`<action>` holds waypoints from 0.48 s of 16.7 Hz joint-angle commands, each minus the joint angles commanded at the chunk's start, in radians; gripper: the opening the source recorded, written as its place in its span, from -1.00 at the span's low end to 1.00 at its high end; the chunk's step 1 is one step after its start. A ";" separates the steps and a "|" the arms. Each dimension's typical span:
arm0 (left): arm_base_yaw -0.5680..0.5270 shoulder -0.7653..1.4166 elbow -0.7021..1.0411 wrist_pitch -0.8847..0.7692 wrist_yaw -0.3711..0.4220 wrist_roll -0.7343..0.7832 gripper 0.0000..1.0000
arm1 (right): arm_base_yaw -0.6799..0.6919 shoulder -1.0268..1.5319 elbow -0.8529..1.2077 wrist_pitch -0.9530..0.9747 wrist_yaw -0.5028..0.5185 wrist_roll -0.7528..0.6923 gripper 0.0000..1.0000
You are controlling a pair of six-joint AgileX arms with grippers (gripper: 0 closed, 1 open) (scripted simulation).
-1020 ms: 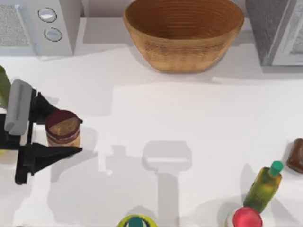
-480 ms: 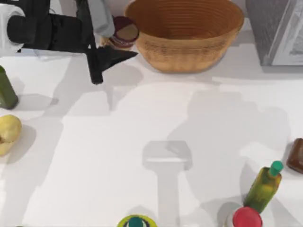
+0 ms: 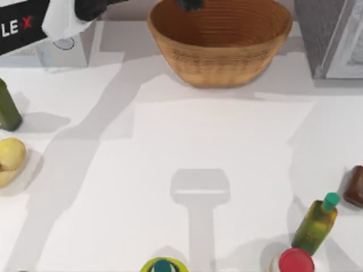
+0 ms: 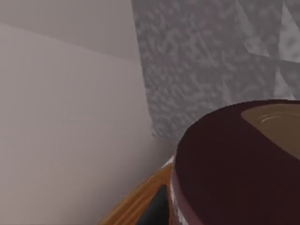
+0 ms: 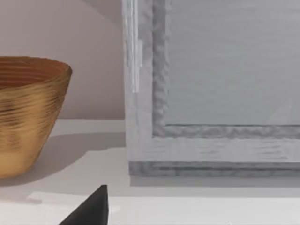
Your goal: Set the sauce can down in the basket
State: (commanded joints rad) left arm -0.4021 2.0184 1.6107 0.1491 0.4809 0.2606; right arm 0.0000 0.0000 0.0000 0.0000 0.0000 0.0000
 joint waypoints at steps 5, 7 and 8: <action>-0.029 0.074 0.062 0.070 -0.090 -0.163 -1.00 | 0.000 0.000 0.000 0.000 0.000 0.000 1.00; -0.030 0.075 0.062 0.071 -0.092 -0.166 -1.00 | 0.000 0.000 0.000 0.000 0.000 0.000 1.00; -0.030 0.075 0.062 0.071 -0.092 -0.166 -1.00 | 0.000 0.000 0.000 0.000 0.000 0.000 1.00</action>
State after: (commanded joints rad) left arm -0.4317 2.0938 1.6731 0.2201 0.3894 0.0949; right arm 0.0000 0.0000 0.0000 0.0000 0.0000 0.0000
